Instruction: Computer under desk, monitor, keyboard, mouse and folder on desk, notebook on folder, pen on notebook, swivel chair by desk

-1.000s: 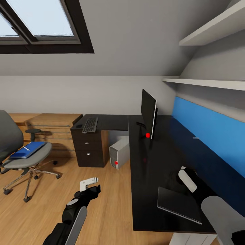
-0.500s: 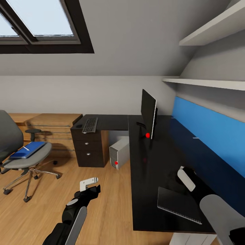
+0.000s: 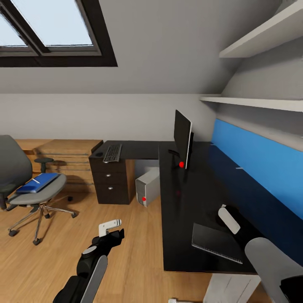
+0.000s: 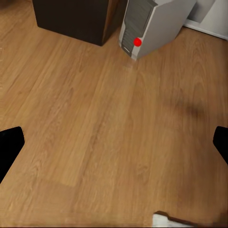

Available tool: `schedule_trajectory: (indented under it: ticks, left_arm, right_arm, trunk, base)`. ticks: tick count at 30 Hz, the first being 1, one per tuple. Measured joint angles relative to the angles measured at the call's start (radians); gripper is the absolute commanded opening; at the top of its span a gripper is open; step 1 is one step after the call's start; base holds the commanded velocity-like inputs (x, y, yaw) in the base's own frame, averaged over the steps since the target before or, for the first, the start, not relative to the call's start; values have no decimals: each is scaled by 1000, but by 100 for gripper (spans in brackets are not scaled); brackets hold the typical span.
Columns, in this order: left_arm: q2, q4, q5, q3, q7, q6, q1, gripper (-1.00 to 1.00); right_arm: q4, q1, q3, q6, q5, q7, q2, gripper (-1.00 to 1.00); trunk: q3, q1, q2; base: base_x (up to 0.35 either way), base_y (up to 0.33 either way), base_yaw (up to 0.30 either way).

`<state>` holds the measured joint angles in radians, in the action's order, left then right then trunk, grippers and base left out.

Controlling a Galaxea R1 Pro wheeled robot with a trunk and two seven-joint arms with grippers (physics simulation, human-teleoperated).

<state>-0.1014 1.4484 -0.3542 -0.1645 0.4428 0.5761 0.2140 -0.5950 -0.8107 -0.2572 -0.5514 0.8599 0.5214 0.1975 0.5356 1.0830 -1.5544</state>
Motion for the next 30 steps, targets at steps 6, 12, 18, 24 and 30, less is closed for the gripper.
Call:
schedule_trajectory:
  ticks: [6,12,18,24,30]
  left_arm:
    - [0,0,0,0,0,0,0,100]
    - [0,0,0,0,-1,0,0,100]
    - [0,0,0,0,-1,0,0,100]
    - [0,0,0,0,-2,0,0,100]
    - [0,-1,0,0,-2,0,0,100]
  right_arm:
    - [3,-2,0,1,0,0,-1,100]
    - [4,-2,0,1,-2,-1,-1,100]
    - [4,-2,0,4,-9,-2,-9,100]
    - [4,-2,-1,5,-10,-2,-10,100]
    - [4,-2,-1,7,-9,-1,-10,100]
  trunk:
    - [0,0,0]
    - [0,0,0]
    - [0,-1,0]
    - [0,-1,0]
    - [0,-1,0]
  base:
    - [-322,0,0]
    - [-323,0,0]
    - [-124,0,0]
    - [-8,0,0]
    - [-1,0,0]
